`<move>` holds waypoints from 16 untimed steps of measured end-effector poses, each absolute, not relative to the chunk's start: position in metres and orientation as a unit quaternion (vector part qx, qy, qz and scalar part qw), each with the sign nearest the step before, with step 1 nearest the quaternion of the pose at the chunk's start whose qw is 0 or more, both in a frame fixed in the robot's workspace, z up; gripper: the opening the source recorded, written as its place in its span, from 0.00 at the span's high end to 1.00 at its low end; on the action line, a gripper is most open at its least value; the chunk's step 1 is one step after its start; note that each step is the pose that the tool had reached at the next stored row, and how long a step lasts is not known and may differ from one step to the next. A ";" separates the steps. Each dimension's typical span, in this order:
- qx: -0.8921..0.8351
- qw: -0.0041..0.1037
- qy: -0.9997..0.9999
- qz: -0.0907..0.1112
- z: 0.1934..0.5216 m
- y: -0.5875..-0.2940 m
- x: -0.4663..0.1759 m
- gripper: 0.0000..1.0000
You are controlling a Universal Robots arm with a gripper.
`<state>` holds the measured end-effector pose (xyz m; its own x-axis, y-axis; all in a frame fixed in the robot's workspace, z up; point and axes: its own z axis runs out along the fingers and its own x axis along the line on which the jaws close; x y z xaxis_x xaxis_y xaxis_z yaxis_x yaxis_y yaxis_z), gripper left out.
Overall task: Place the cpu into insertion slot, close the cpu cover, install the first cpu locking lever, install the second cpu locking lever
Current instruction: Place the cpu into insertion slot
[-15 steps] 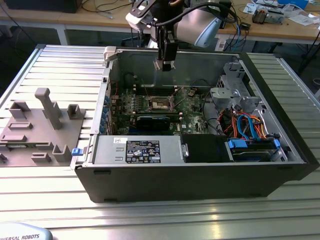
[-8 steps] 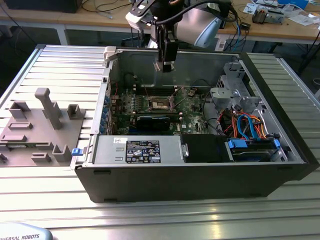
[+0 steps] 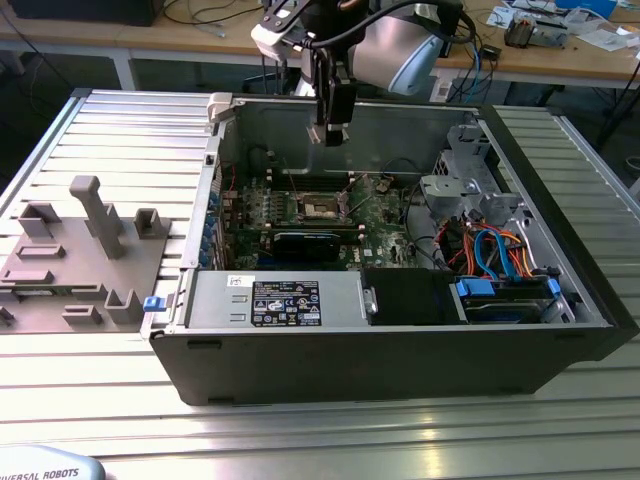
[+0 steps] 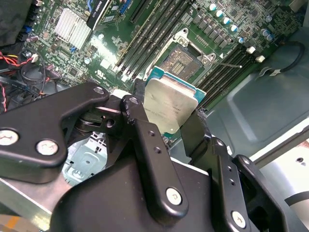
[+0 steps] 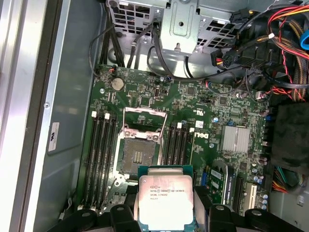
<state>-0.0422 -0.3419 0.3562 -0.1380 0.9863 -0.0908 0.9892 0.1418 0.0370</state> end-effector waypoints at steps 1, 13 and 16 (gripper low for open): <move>0.655 0.046 0.754 -0.016 0.356 -0.342 -0.042 0.46; 0.655 0.046 0.754 -0.016 0.349 -0.342 -0.042 0.46; 0.655 0.047 0.754 -0.016 0.348 -0.342 -0.042 0.46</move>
<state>-0.0422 -0.3419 0.3476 -0.1380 0.9862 -0.0910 0.9892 0.1418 0.0369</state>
